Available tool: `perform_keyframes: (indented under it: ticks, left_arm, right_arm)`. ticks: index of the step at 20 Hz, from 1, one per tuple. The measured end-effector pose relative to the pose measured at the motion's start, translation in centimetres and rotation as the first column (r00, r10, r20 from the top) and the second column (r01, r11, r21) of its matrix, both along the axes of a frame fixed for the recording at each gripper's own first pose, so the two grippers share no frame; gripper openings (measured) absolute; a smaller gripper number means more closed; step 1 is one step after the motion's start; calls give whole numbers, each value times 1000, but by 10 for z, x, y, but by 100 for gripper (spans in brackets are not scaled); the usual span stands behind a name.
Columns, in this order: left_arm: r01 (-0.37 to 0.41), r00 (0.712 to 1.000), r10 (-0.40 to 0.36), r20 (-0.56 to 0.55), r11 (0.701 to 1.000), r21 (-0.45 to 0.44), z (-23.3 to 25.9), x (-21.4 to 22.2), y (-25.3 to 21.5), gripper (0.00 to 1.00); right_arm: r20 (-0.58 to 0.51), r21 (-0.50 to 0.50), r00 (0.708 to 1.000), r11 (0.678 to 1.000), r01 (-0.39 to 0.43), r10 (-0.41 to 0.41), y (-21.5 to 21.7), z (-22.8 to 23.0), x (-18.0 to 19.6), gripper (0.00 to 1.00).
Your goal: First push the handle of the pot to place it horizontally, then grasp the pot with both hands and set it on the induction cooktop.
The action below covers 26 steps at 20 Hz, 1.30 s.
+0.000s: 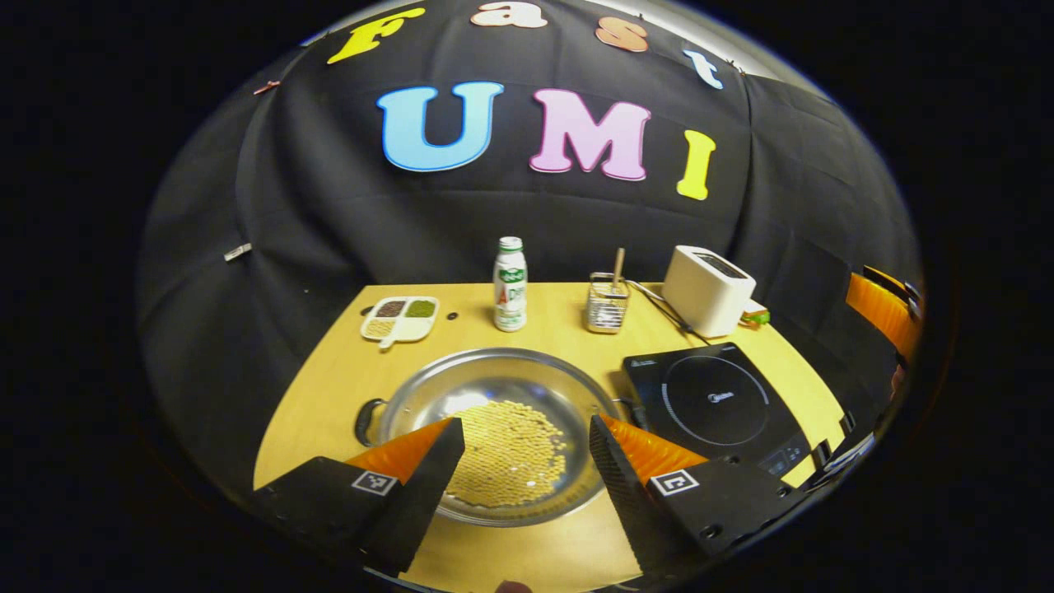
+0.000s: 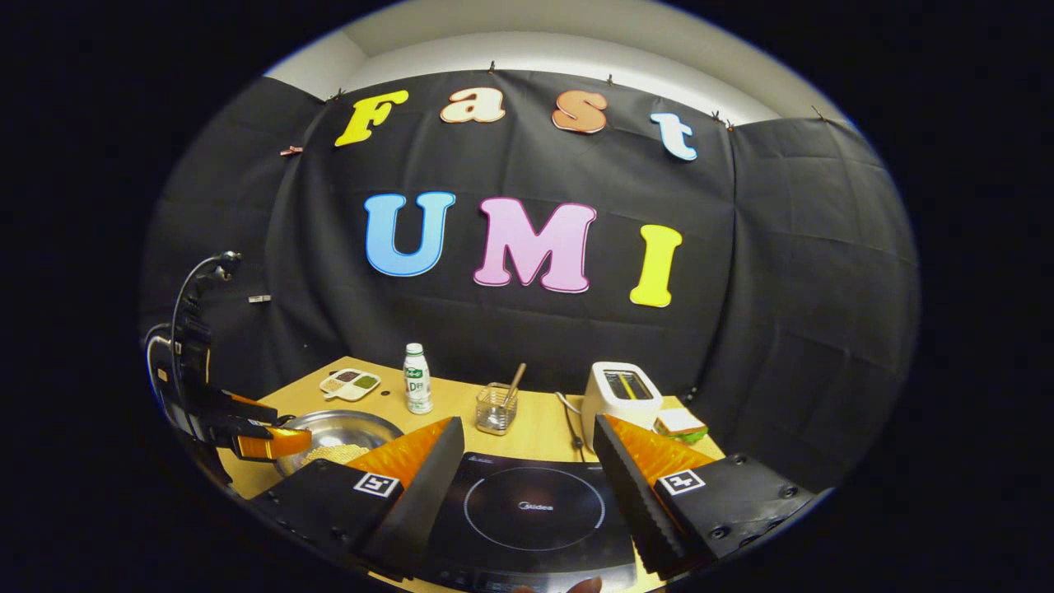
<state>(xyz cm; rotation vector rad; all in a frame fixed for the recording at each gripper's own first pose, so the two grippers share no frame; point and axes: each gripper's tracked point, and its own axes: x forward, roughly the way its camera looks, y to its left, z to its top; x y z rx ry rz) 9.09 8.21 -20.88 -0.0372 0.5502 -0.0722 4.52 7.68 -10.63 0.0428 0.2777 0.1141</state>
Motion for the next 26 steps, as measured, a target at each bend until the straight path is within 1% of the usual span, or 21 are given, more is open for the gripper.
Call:
perform_keyframes:
  ticks: [5, 8, 11, 14, 17, 19, 21, 24, 26]
  left_arm:
    - [-62, 998, 62, 0, 998, 24, -11, 10, 70, 96]
    - [-78, 997, 79, -10, 996, 34, -25, 19, 105, 95]
    - [-85, 994, 86, -70, 996, 13, -53, 28, 127, 96]
    - [-67, 988, 65, -141, 998, -12, -82, 39, 135, 96]
    - [-62, 980, 58, -192, 998, -15, -106, 51, 144, 96]
    - [-47, 974, 40, -224, 999, -27, -119, 57, 142, 95]
    - [-39, 970, 27, -243, 998, -42, -128, 63, 138, 96]
    - [-44, 965, 31, -260, 998, -44, -139, 71, 140, 95]
    - [-31, 963, 19, -268, 999, -40, -146, 75, 138, 95]
  right_arm:
    - [-125, 70, 991, 997, -40, 49, 50, -46, 15, 98]
    - [-214, 106, 974, 993, -50, 72, 74, -77, 20, 98]
    - [-285, 126, 954, 990, -57, 91, 93, -105, 28, 98]
    - [-358, 126, 927, 990, -71, 112, 108, -135, 34, 98]
    - [-431, 131, 892, 987, -91, 139, 124, -163, 36, 99]
    - [-470, 139, 870, 986, -93, 148, 133, -176, 36, 99]
    - [-502, 142, 850, 985, -99, 158, 142, -187, 35, 99]
    - [-546, 146, 818, 982, -116, 178, 158, -204, 33, 99]
    - [-569, 157, 803, 982, -105, 176, 165, -215, 33, 99]
